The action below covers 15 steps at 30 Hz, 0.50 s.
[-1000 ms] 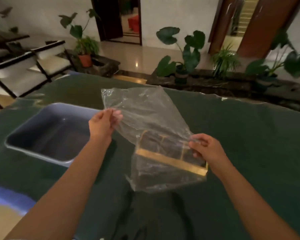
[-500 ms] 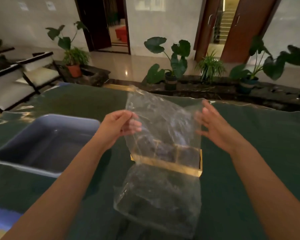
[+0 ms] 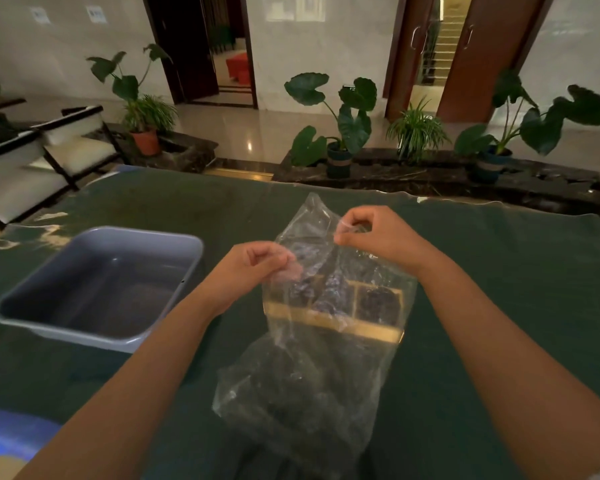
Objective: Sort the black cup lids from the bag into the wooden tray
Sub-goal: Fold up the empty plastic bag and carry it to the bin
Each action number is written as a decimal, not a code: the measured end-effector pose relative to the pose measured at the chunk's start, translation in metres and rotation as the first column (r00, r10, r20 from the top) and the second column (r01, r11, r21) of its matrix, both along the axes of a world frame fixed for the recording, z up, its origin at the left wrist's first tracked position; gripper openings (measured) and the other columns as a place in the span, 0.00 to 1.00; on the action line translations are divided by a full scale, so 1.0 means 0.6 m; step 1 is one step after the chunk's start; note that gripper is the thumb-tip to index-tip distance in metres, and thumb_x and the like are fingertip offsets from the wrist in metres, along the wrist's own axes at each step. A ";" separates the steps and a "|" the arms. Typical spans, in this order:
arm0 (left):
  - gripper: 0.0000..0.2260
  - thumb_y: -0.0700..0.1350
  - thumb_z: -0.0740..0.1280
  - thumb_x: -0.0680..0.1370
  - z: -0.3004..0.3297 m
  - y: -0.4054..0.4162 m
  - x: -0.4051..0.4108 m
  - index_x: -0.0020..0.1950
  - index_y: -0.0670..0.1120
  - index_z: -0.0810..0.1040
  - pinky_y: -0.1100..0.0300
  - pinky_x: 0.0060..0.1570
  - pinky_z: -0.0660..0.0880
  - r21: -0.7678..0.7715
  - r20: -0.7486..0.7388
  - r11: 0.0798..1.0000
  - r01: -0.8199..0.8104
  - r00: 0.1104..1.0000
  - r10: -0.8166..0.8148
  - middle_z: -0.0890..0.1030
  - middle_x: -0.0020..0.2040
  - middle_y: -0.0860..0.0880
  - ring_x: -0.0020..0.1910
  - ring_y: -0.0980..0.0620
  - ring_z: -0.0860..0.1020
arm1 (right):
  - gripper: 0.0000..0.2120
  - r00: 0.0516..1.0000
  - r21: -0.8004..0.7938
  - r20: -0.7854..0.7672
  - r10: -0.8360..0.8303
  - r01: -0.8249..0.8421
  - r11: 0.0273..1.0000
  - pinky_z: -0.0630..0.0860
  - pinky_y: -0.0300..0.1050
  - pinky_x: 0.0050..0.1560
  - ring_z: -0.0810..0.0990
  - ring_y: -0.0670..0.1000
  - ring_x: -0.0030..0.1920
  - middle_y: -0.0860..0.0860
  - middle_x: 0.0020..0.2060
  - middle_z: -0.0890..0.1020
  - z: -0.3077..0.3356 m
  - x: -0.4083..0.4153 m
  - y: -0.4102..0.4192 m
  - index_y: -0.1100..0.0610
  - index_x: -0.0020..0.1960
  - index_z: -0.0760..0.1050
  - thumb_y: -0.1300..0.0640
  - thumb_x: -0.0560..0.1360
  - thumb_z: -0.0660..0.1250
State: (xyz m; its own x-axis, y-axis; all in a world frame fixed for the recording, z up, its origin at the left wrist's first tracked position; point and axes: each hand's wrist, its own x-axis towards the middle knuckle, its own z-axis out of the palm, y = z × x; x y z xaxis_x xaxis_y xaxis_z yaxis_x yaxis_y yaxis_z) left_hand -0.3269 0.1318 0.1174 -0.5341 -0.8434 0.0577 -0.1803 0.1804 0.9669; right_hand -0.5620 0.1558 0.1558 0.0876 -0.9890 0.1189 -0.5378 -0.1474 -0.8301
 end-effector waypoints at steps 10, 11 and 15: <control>0.27 0.45 0.77 0.65 -0.103 0.026 0.036 0.59 0.60 0.71 0.67 0.40 0.77 0.141 0.289 0.990 0.022 0.955 -0.063 0.85 0.40 0.57 0.37 0.60 0.82 | 0.14 0.931 -0.045 0.283 -0.232 0.254 0.966 0.76 0.37 0.35 0.78 0.42 0.27 0.49 0.28 0.77 -0.030 -0.056 -0.013 0.52 0.35 0.65 0.59 0.71 0.71; 0.21 0.43 0.76 0.66 -0.107 0.025 0.041 0.56 0.55 0.76 0.65 0.36 0.77 0.082 0.303 0.995 -0.061 0.952 0.033 0.84 0.33 0.54 0.29 0.60 0.80 | 0.15 0.920 -0.045 0.294 -0.261 0.286 0.957 0.74 0.38 0.33 0.76 0.43 0.24 0.47 0.25 0.75 -0.028 -0.065 -0.015 0.52 0.34 0.65 0.58 0.70 0.71; 0.10 0.43 0.76 0.67 -0.103 0.030 0.059 0.36 0.44 0.75 0.67 0.31 0.67 -0.127 0.300 0.964 -0.235 0.917 0.263 0.71 0.29 0.51 0.28 0.58 0.68 | 0.19 0.892 -0.047 0.288 -0.348 0.376 0.925 0.66 0.34 0.25 0.65 0.41 0.21 0.43 0.22 0.67 -0.029 -0.098 -0.013 0.50 0.30 0.62 0.54 0.67 0.74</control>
State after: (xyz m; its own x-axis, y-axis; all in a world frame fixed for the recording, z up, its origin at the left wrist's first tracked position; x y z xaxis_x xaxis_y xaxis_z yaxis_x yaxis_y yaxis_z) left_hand -0.2918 0.1500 0.0555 -0.3105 -0.9506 0.0012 -0.5194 0.1707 0.8373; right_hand -0.6206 0.1477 0.1383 -0.3235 -0.9278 0.1856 -0.3278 -0.0741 -0.9418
